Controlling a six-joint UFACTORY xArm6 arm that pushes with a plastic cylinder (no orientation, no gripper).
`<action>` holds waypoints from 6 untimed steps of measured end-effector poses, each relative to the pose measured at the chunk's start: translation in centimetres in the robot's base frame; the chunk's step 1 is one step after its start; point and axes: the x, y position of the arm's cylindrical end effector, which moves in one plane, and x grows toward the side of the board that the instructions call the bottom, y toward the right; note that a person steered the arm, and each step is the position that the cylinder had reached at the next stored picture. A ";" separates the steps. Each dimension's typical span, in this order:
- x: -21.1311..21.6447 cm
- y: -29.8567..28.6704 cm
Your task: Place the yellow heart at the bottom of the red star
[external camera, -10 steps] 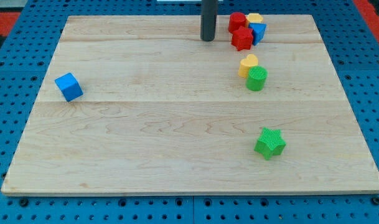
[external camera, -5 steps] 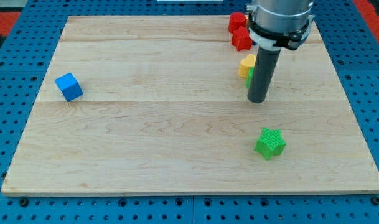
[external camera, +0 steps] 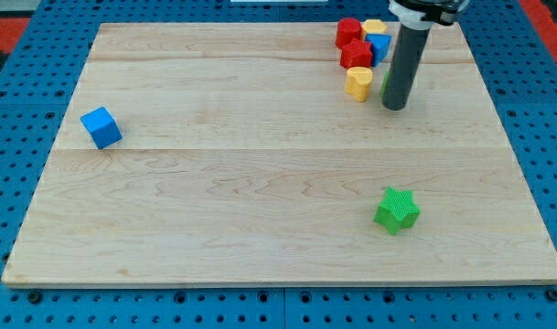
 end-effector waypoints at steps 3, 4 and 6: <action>1.9 3.7; 3.6 5.6; 4.0 6.5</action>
